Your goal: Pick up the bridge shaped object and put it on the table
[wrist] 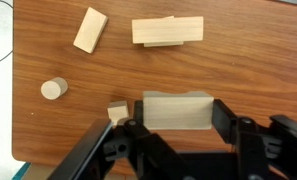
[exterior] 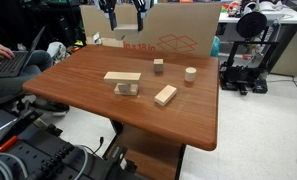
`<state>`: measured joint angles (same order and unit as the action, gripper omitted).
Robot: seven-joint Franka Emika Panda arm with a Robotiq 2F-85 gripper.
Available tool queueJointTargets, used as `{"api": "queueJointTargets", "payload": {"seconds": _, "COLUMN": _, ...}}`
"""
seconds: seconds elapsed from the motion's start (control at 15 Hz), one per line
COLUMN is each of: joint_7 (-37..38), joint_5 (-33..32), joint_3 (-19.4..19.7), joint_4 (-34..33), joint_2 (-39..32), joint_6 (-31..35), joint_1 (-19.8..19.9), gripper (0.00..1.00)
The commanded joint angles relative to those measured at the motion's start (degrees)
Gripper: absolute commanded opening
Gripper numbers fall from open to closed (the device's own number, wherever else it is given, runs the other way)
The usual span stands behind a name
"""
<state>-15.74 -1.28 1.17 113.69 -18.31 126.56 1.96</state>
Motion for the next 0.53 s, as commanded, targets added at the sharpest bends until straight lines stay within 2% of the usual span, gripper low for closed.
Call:
{"api": "queueJointTargets", "payload": {"seconds": 0.0, "joint_7": 1.5, "joint_5": 2.1, "joint_3": -0.8, "joint_4": -1.6, "joint_2": -2.9, "joint_6": 2.4, "joint_1": 0.9, "gripper": 0.43}}
{"api": "queueJointTargets", "payload": {"seconds": 0.47, "joint_7": 3.6, "joint_5": 2.4, "joint_3": -1.2, "joint_4": -2.3, "joint_2": -8.2, "joint_6": 6.8, "joint_1": 0.7, "gripper": 0.43}}
